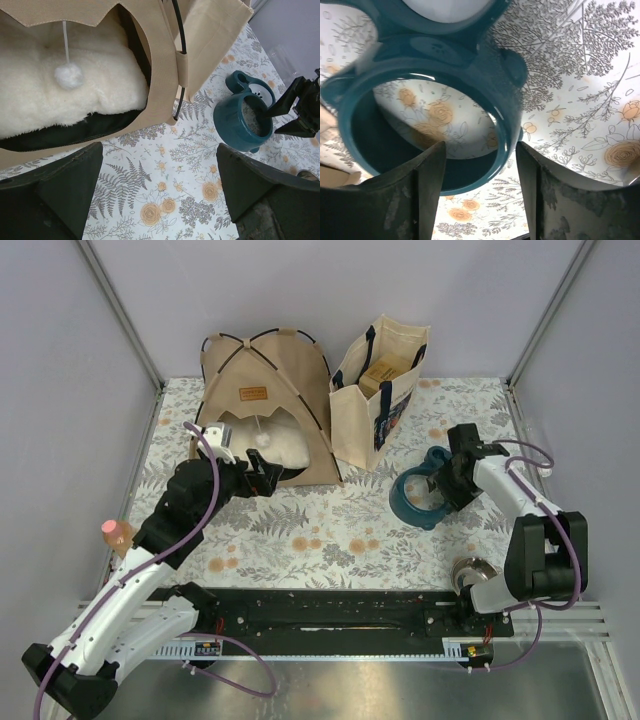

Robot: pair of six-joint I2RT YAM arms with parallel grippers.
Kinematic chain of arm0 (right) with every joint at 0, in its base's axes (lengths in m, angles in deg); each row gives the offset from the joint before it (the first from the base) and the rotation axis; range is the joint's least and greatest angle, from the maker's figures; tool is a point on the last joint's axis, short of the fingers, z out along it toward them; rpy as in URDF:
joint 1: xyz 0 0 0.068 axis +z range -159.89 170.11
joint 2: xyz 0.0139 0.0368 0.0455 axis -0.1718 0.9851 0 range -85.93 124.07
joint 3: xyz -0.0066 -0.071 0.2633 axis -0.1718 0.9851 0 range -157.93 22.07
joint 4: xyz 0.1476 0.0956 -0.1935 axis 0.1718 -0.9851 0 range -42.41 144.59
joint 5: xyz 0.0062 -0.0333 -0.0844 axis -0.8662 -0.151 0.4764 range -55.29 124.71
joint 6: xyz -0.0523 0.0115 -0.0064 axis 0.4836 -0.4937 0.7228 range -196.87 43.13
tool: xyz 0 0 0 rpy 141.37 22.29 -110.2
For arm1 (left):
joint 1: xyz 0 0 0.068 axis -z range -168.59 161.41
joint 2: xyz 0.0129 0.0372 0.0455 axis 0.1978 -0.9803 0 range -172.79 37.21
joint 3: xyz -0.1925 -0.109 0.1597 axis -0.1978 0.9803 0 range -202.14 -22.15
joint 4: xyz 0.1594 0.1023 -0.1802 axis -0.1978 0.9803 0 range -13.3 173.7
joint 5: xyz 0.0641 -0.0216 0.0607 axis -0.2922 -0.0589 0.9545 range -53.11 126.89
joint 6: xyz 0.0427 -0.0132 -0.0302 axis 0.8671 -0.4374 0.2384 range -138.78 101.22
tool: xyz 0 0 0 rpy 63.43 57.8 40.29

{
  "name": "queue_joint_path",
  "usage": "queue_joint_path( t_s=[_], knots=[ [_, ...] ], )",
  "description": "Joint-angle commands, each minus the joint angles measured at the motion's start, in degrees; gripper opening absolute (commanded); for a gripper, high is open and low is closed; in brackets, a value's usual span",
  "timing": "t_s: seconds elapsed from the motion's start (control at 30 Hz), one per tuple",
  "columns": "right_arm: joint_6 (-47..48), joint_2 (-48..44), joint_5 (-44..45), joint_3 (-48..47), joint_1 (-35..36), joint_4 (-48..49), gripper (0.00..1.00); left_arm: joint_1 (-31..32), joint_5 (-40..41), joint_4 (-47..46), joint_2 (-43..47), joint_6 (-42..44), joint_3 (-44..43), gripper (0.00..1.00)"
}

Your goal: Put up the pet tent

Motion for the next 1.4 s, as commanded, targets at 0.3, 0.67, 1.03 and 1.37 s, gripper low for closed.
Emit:
queue_joint_path(
  t_s=[0.3,0.67,1.03,1.37],
  knots=[
    [39.39,3.39,3.69,-12.90,0.04,2.80,0.65,-0.31,0.91,-2.32,2.86,-0.18,1.26,0.99],
    [59.28,12.80,5.96,-15.97,2.59,7.20,0.55,-0.40,1.08,-1.88,2.95,0.17,0.91,0.99],
    [55.25,18.08,5.61,-19.24,2.59,5.70,0.20,-0.40,1.70,-1.70,2.51,0.26,0.73,0.99],
    [42.25,17.64,7.89,-16.86,5.40,4.03,0.19,-0.31,1.79,-1.88,1.81,0.18,1.08,0.99]
  ],
)
